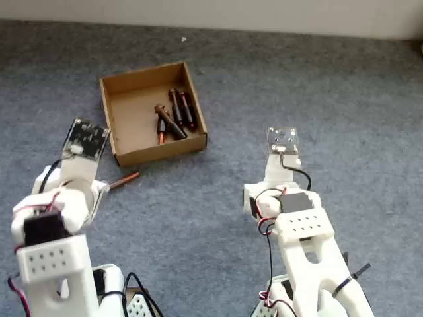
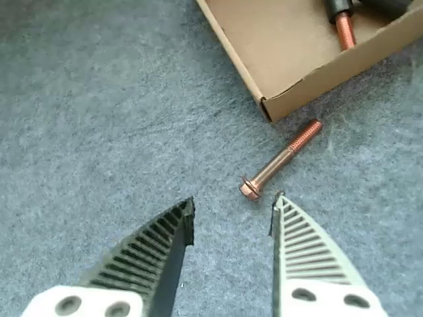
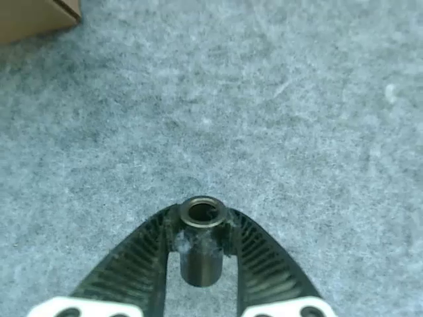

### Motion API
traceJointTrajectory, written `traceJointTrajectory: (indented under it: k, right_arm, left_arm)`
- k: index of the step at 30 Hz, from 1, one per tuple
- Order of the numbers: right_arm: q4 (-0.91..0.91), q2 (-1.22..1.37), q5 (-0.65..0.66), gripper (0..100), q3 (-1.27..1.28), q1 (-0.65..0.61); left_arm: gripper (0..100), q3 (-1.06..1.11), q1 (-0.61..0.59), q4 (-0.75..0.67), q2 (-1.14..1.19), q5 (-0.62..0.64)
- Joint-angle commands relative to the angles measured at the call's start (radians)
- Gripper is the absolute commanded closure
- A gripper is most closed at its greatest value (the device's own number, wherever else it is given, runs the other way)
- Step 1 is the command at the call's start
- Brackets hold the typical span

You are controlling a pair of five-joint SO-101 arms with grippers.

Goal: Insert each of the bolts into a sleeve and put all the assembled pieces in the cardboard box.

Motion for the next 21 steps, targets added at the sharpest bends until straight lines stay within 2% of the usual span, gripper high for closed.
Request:
traceJointTrajectory:
  k: [1,7,12,21]
  right_arm:
    - [-0.028,-0.064,-0.008,99.4,0.001,0.013]
    - [-0.028,-0.07,-0.005,99.4,0.001,0.015]
    - [-0.028,-0.07,-0.002,99.4,0.001,0.015]
    - [-0.028,-0.068,0.0,99.4,0.002,0.015]
  left_arm:
    - [75,-0.097,0.094,-0.002,0.234,-0.071]
    - [74,-0.119,0.188,-0.032,0.463,-0.157]
    - [74,-0.2,0.193,-0.091,0.625,-0.187]
    - [74,-0.372,0.191,-0.095,0.914,-0.252]
